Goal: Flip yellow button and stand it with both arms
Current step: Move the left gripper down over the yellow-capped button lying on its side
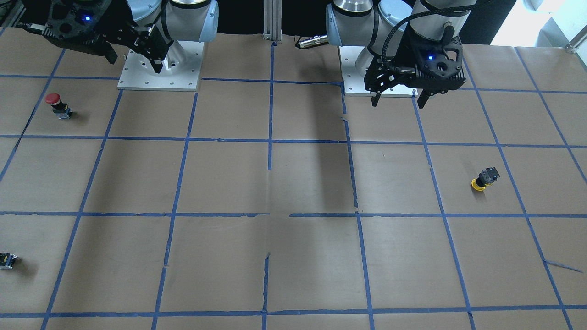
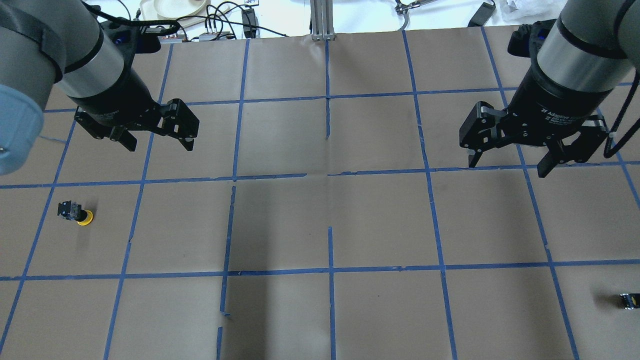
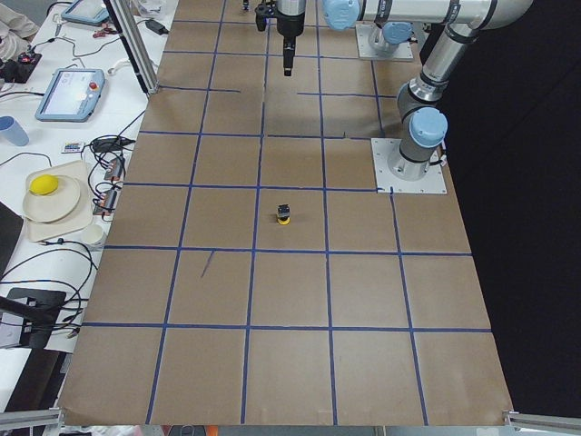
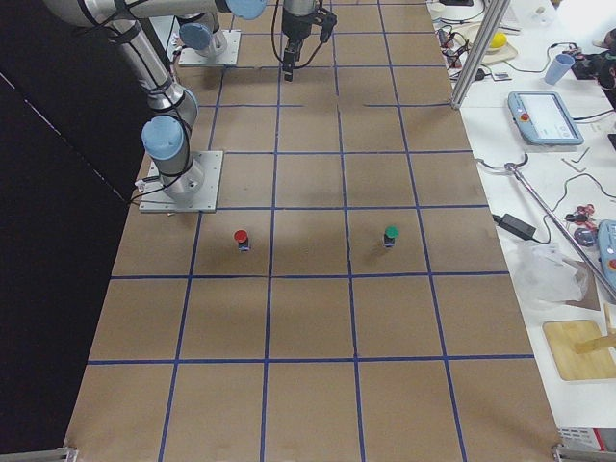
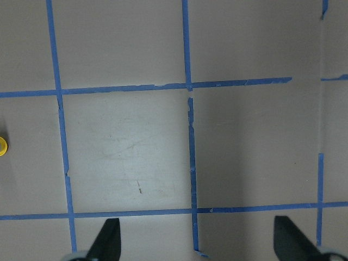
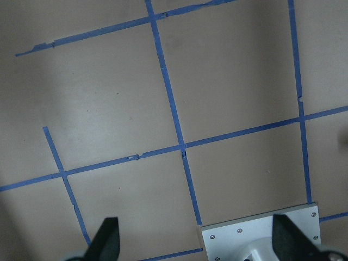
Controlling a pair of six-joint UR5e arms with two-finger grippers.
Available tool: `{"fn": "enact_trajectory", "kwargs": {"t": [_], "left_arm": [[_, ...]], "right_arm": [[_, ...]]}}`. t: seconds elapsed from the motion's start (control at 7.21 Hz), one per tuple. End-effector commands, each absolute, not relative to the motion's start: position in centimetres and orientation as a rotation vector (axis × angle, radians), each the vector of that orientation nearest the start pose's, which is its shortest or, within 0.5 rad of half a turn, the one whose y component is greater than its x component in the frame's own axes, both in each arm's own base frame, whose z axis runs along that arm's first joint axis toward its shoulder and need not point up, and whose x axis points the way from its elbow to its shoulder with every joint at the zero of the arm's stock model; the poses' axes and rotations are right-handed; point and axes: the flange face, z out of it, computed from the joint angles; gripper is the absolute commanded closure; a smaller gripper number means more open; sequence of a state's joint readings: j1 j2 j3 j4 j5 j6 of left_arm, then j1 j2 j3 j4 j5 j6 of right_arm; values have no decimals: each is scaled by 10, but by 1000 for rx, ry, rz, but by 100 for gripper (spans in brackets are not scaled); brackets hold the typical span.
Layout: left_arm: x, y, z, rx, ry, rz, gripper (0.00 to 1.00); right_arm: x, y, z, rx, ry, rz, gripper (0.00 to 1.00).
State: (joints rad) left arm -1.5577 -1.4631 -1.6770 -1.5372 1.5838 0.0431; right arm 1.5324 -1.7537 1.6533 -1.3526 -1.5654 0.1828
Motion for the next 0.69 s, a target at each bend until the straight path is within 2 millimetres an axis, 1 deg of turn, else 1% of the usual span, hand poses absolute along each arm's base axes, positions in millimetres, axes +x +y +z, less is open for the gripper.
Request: {"fn": "enact_trajectory", "kwargs": {"t": [0.0,0.14,0.28,0.42,0.55], "left_arm": [[-125,-446,485,17,3129,-29,0],[-116,-448,484,-17,3124,-14,0],[-92,-455,476,-2,3117,25,0],[-49,-459,463,141,3121,60,0],[9,-461,444,241,3142,109,1]], "right_arm": [[118,-405,509,349,3121,188,0],[118,-404,509,349,3124,188,0],[118,-405,509,349,3121,190,0],[118,-406,508,349,3122,190,0],[119,-405,503,349,3117,203,0]]}}
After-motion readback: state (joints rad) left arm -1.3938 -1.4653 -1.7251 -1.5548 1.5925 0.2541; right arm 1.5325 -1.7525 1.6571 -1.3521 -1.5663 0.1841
